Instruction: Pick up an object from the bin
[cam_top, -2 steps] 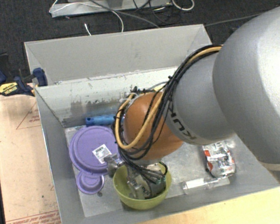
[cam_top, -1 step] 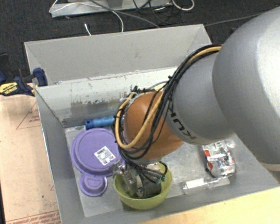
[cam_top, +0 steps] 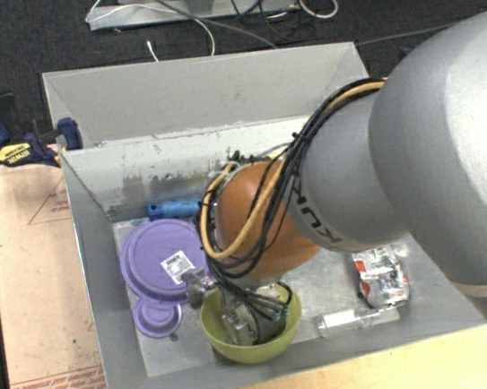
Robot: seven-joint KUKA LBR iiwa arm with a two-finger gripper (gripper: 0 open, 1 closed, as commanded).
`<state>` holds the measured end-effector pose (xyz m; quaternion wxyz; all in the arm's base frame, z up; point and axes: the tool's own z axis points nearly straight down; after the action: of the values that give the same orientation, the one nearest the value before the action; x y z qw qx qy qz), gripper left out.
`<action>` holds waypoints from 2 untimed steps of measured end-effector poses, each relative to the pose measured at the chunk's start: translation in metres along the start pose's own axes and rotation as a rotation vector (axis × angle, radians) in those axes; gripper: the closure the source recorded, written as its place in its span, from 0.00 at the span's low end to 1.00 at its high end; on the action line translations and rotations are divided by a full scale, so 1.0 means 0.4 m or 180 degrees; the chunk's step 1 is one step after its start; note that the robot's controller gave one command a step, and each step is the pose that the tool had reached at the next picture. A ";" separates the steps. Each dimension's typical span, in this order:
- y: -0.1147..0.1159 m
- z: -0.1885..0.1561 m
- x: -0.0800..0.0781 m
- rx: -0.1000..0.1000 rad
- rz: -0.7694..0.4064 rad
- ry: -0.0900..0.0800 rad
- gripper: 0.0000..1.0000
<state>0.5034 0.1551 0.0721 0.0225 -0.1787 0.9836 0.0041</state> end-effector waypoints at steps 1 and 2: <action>0.000 0.000 0.000 0.0000 -0.0001 0.0000 0.00; -0.088 0.006 -0.107 -0.0004 -0.0452 0.0004 1.00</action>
Offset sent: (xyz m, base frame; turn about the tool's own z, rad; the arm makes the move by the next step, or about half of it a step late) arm 0.0518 -0.0184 -0.0021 -0.1461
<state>0.5558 0.1372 0.0716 0.0221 -0.2481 0.9685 0.0030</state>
